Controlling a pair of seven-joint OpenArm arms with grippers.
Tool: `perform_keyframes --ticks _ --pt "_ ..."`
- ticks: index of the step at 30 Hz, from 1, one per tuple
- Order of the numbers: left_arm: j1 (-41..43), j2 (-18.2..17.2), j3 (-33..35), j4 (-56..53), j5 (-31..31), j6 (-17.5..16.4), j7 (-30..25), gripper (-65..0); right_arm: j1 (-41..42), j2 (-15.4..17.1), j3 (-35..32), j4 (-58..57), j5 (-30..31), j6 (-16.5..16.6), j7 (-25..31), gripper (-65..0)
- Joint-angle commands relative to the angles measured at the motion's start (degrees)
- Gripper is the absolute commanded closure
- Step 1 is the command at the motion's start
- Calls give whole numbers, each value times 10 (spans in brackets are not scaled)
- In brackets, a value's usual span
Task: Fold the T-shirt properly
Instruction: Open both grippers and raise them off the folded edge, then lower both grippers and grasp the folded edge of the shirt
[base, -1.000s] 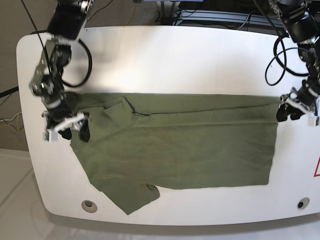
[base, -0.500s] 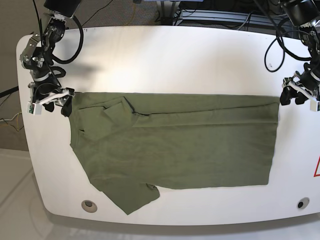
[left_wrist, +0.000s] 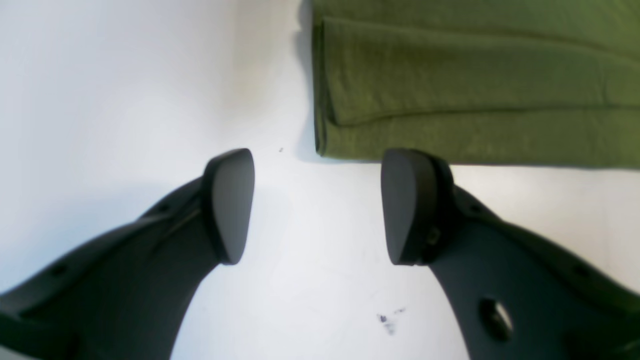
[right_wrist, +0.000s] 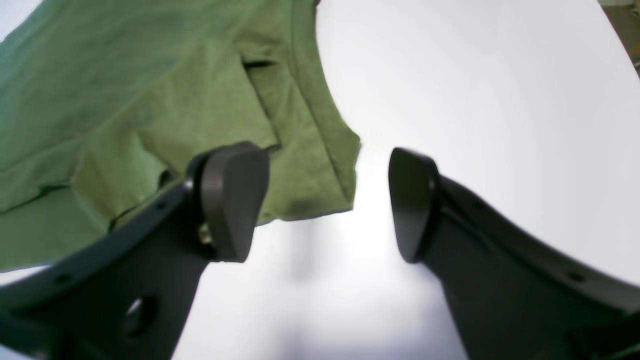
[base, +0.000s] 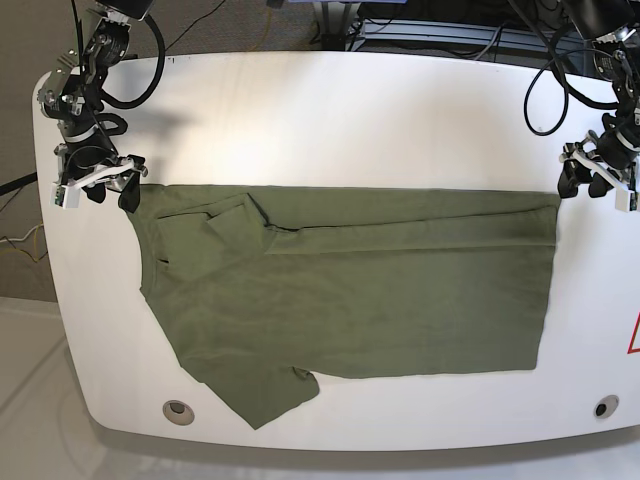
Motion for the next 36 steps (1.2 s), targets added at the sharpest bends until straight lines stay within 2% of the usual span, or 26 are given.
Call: perform_keyframes --ticks 1,10,18,36 --pt "-4 -11 -5 6 -11 -2 -14 -355 2 9 2 9 8 4 20 -394" --pt "-8 -7 7 -16 -11 0 -35 -360 7 -2 -3 -57 -8 4 71 -390" --pt "-11 -6 4 -15 -7 0 -26 -368 62 -12 -4 -157 -9 13 66 -388" --pt "-16 -4 4 -24 -4 5 -29 -373 101 -7 -19 -233 -5 8 76 -371"
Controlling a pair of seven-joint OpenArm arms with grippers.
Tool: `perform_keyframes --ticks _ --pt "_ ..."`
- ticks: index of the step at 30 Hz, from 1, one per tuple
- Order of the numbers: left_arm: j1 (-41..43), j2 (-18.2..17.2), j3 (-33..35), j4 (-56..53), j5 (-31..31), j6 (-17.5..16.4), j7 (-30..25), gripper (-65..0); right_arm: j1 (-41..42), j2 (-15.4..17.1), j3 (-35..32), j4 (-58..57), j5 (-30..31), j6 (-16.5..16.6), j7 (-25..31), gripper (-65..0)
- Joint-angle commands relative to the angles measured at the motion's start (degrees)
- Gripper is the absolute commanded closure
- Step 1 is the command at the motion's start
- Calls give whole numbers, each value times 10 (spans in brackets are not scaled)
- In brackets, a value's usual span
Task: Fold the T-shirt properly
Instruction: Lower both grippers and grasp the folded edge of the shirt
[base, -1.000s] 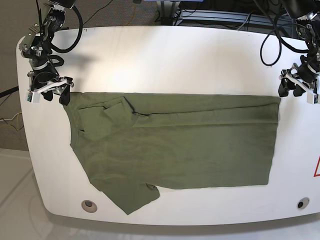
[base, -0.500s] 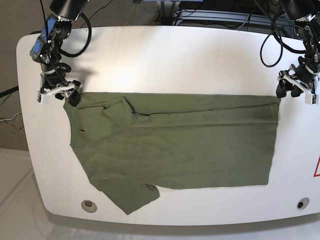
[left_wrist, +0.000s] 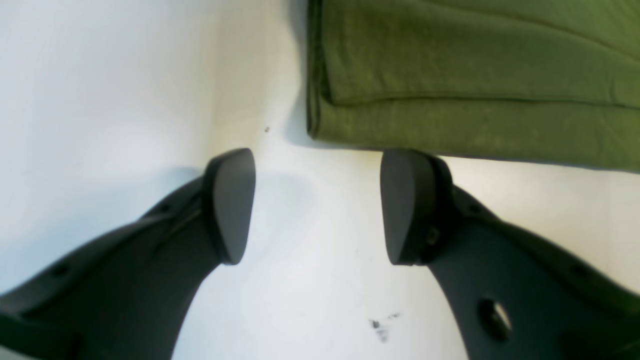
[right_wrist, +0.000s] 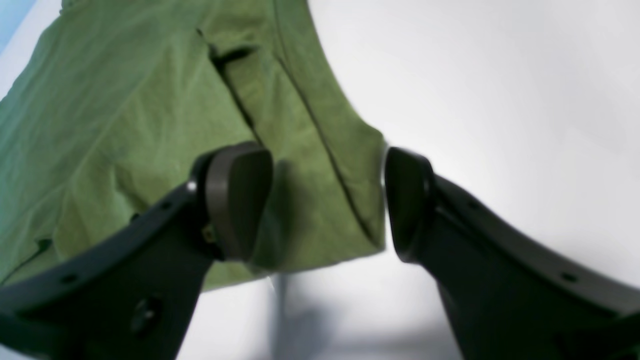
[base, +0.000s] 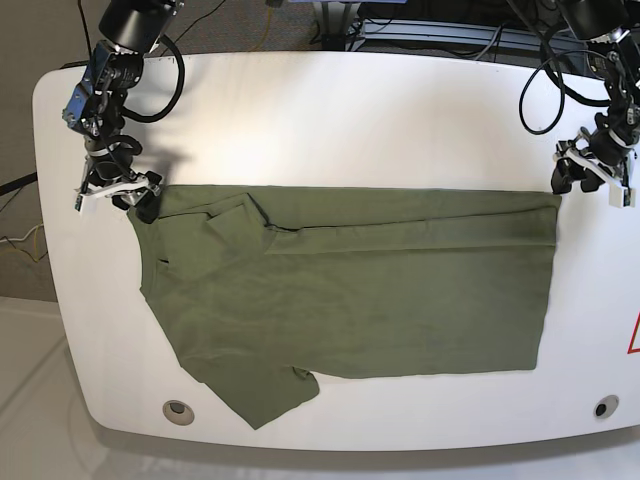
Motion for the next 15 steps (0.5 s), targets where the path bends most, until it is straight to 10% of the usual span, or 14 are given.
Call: perform_keyframes --ticks 1,6,15 --pt "-6 -12 -4 6 -8 0 -13 -374 5 4 -2 -2 -8 -2 -13 -372" --pt "-8 -12 -2 -1 -9 1 -13 -376 6 4 -3 -7 -8 -2 -14 -359" --pt "-17 -12 -1 -20 -15 4 -14 -382 10 1 -2 -1 -10 0 -20 -76"
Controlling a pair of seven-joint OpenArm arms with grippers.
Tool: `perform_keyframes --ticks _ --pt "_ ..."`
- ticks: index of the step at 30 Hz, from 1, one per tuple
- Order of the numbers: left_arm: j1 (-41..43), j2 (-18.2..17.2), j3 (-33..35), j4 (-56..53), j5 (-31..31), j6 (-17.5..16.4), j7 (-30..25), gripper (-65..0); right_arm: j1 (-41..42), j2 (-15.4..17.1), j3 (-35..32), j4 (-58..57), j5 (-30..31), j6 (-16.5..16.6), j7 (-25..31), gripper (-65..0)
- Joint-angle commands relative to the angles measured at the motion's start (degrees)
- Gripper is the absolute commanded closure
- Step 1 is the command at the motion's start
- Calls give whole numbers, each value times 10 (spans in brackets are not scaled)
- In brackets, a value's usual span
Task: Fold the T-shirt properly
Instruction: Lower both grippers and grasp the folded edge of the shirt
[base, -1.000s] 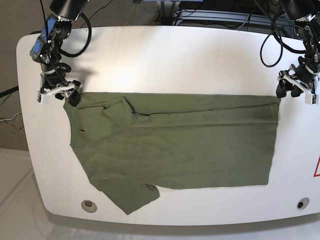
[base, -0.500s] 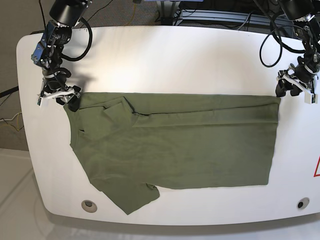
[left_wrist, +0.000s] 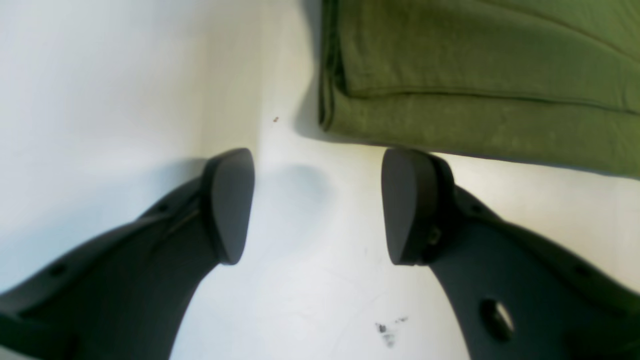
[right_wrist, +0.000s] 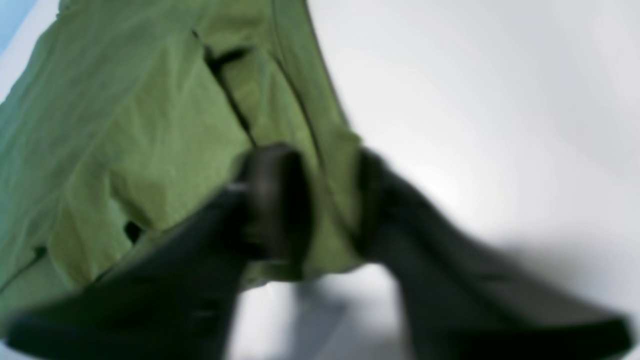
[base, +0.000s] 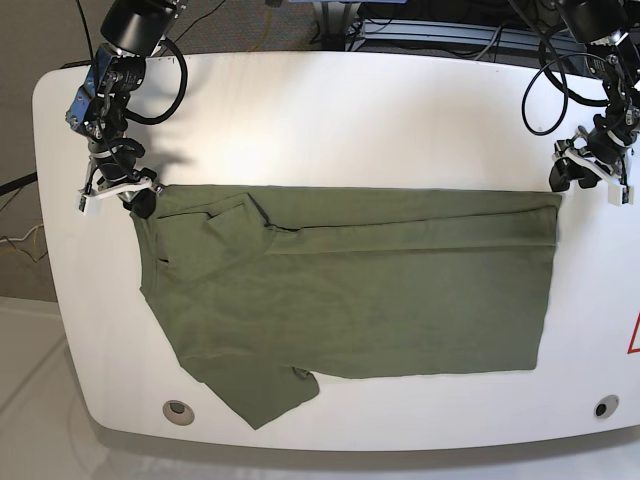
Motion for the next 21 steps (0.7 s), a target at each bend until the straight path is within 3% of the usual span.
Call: perform_keyframes --ticks 1,2,21 --pt "-9 -12 -2 8 -15 0 -13 -380 4 5 -1 6 -6 -1 -11 -42" --pt "-10 -12 -3 8 -15 -2 -9 -379 2 4 -1 4 -9 0 -9 0" --pt "-81 2 -1 -122 -11 -9 0 -394 -1 -1 -2 -4 -13 2 -5 0"
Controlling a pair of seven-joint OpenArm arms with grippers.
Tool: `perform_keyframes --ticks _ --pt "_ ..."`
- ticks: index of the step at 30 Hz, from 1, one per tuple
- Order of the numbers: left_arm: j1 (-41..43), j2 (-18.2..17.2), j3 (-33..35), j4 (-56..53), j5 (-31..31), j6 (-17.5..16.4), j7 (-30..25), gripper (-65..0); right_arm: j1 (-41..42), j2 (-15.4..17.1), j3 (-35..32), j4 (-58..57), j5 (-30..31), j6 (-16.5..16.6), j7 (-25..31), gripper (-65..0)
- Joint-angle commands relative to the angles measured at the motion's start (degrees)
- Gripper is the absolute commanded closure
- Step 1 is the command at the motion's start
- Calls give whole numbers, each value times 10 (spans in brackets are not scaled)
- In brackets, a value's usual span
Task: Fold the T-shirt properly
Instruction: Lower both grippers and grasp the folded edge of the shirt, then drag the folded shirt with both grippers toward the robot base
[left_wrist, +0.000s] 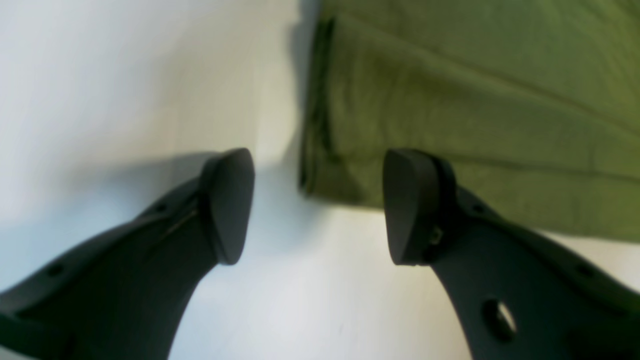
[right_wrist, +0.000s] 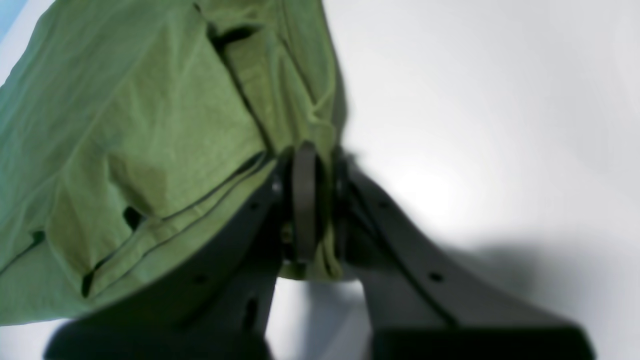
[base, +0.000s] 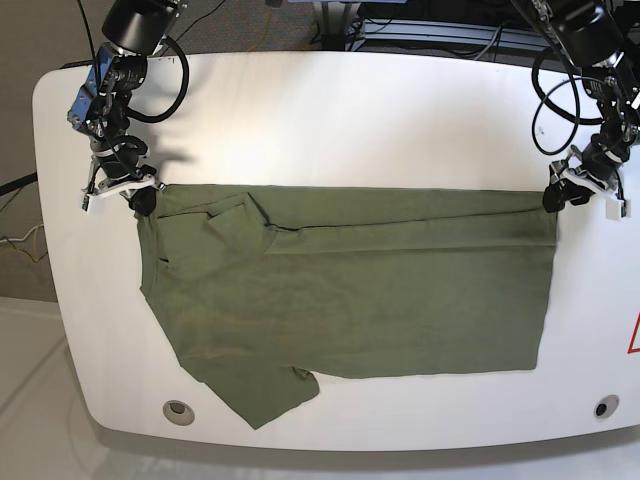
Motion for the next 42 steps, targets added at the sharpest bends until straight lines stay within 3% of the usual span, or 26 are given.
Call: perform_keyframes --ticks 1,18,22,28,30,36,38,42 --pt "-4 -7 3 -14 5 -1 13 -394 1 1 -2 0 -4 -2 -7 0" --pt "-5 -5 8 -5 6 3 17 -390 2 4 -1 1 -4 -4 -4 0" --pt "-12 -5 21 -13 4 2 12 -356 1 2 -2 6 -2 -2 0 0" --pt "-14 -5 22 -20 3 3 7 -250 1 2 -2 8 -2 -1 -1 0" --pt "-15 -4 23 -22 1 4 1 -184 0 3 -4 10 -1 -1 -3 0" --pt "-15 -4 22 -23 3 6 -4 -97 -2 2 -4 12 -1 0 -3 0" --pt "-12 -6 27 -23 3 6 0 0 1 3 -2 11 0 2 -3 0" --pt "-8 -6 27 -23 5 6 -3 0 0 4 -2 14 1 2 -6 0"
